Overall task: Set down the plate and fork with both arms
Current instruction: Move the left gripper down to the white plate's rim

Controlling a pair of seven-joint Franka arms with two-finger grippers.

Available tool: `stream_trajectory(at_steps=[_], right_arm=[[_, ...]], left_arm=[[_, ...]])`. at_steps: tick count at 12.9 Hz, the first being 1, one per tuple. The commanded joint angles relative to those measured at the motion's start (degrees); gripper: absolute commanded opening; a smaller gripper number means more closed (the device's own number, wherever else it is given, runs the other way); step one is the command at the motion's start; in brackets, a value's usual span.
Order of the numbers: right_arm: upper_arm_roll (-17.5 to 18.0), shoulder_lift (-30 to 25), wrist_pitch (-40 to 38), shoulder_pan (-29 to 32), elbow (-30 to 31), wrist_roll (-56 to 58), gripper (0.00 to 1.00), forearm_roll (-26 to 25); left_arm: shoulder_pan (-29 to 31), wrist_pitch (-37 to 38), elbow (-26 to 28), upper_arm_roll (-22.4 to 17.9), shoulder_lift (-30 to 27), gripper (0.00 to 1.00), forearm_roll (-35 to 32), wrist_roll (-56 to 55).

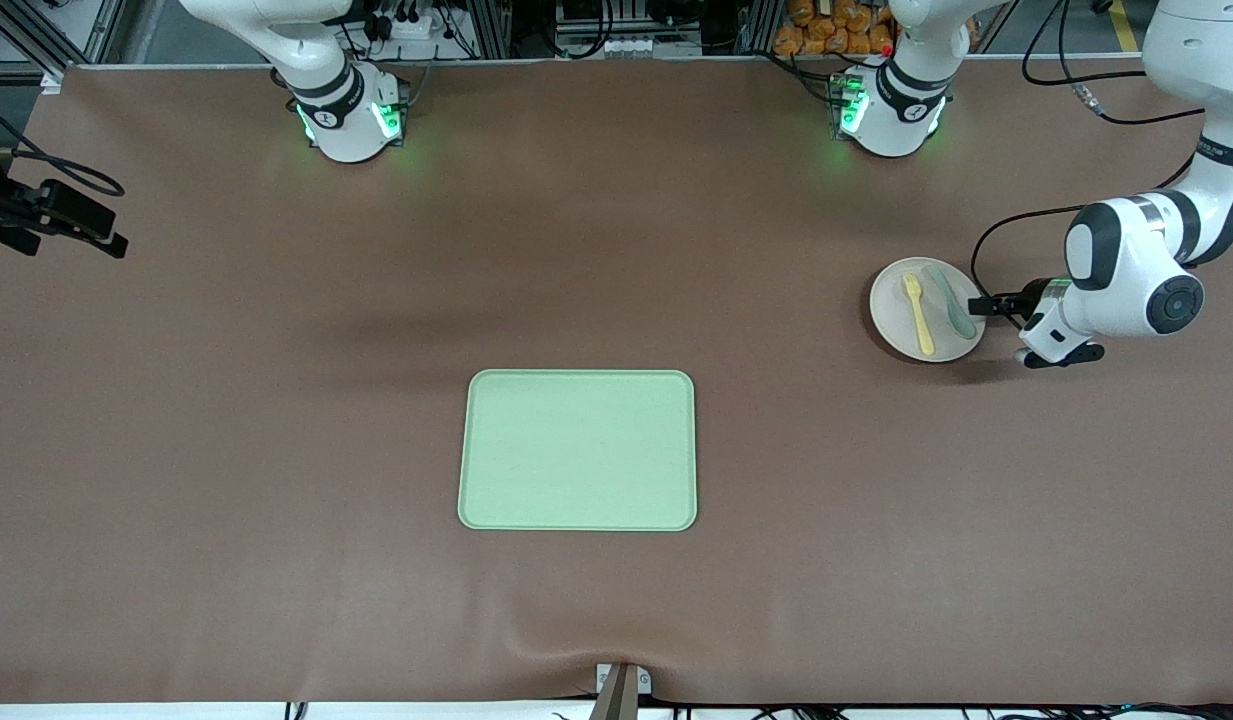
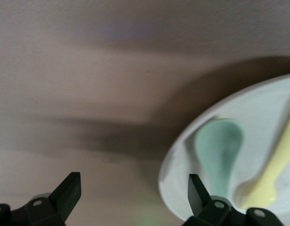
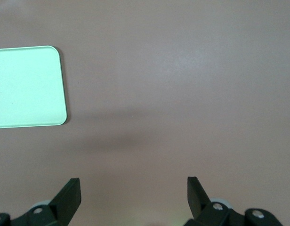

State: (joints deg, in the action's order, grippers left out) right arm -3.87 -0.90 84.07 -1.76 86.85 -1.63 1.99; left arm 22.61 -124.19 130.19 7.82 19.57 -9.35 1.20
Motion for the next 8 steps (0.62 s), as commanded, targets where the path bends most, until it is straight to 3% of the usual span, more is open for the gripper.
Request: stream_trajectory(at_steps=[1,8], right_arm=[[0.7,-0.41,-0.13,1.06,0.51,0.75,1.0,0.74],[0.62,-0.41,-0.39,1.15,0.51,0.66,1.0,0.83]], left_arm=[[1.12,-0.53,0.33,0.44,1.17,1.0,-2.69,-0.14],[0.86,-0.44,1.03,0.88,1.26,1.0,-2.69,-0.23]])
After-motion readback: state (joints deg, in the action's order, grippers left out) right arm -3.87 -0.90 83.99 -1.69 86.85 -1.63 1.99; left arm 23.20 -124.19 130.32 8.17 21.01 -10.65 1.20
